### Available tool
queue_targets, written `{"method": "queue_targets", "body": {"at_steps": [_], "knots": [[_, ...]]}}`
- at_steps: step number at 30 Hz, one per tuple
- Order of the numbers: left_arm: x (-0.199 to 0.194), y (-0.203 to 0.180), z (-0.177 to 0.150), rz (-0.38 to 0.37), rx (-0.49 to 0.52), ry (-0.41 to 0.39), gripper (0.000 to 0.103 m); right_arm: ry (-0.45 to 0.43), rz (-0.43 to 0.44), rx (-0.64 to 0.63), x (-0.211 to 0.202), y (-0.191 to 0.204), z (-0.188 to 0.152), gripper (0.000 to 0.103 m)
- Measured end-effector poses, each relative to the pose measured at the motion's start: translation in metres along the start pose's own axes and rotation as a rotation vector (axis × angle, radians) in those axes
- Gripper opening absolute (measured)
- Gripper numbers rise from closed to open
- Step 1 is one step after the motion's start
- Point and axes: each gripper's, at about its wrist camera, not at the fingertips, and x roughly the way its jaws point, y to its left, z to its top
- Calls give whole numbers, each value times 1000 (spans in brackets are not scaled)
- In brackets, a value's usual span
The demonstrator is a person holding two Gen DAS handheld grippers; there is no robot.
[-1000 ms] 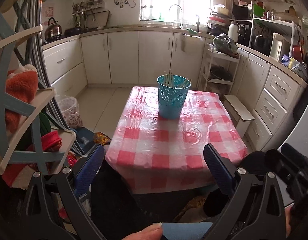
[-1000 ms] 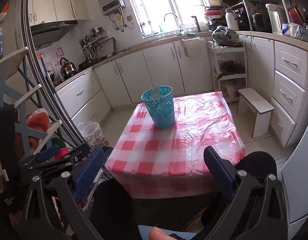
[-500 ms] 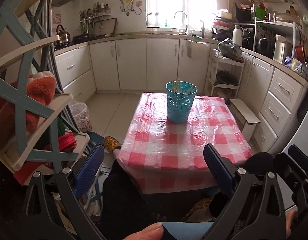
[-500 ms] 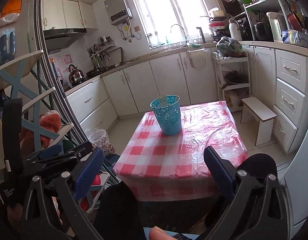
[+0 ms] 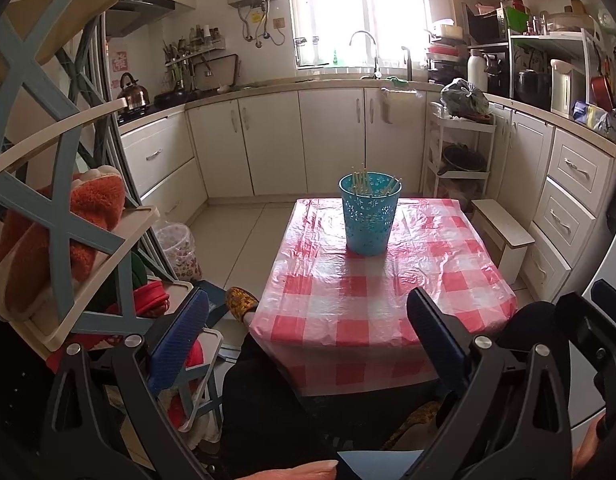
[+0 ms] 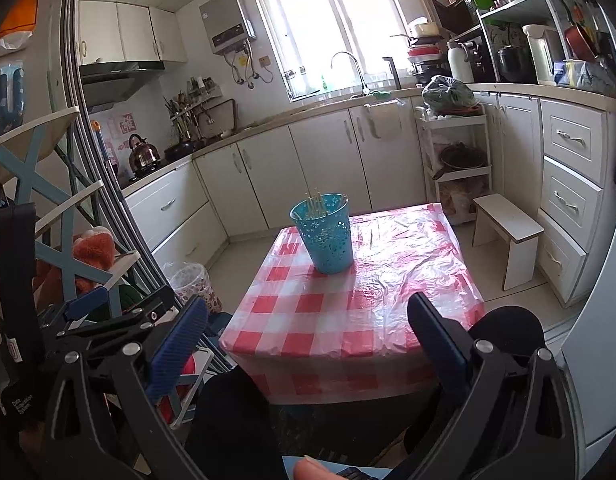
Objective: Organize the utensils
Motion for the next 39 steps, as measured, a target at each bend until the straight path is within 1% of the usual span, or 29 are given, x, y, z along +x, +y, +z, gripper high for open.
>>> {"method": "queue_targets", "body": {"at_steps": [11,20,39], "knots": [[-3,6,-1,-8,-19,2,95,-9,0,-8,-5,-1,0,96],[-5,6,-1,-17,-22,0,95,-13,-7,-29,-8,7,1,96],[-9,14,-1,-17,-40,-5,95,-34,-14,-36,-11,10,-1,96]]}}
